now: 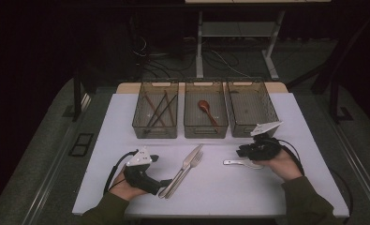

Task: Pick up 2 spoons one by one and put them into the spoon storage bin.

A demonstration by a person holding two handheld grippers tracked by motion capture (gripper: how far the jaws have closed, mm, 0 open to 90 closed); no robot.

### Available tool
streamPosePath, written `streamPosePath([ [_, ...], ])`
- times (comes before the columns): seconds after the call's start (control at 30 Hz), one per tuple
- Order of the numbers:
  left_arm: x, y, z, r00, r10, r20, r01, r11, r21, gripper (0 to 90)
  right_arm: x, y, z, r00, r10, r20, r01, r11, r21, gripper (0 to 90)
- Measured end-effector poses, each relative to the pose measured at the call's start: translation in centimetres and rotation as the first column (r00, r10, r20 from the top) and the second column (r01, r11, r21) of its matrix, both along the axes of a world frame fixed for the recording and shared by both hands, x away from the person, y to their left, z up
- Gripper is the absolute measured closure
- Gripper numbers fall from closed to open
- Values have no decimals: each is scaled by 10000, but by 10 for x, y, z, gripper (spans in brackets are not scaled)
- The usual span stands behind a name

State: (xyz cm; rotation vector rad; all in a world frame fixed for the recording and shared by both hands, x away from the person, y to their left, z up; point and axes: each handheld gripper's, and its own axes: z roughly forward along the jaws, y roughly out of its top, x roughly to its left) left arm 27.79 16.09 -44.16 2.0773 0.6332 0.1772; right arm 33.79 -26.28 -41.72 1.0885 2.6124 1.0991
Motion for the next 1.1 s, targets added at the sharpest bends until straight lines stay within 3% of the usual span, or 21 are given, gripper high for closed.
streamPosePath([
  [0.33, 0, -1, 0, 10000, -5, -9, 5, 10000, 41, 0, -27, -45, -7, 9964, -843, -70, 840, 9959, -333, 555],
  [0.6, 0, -1, -1, 10000, -2, -30, 2, 10000, 88, 0, -33, -54, -16, 9953, -936, -257, 922, 9944, -521, 522],
  [0.87, 0, -1, -1, 10000, 2, -17, -1, 9999, 107, 0, -32, -45, -22, 9968, -618, -511, 577, 9953, -778, 602],
  [1.1, 0, -1, -1, 10000, -21, -2, 21, 9999, 125, 0, -35, -42, -23, 9973, -371, -627, 334, 9977, -595, 718],
])
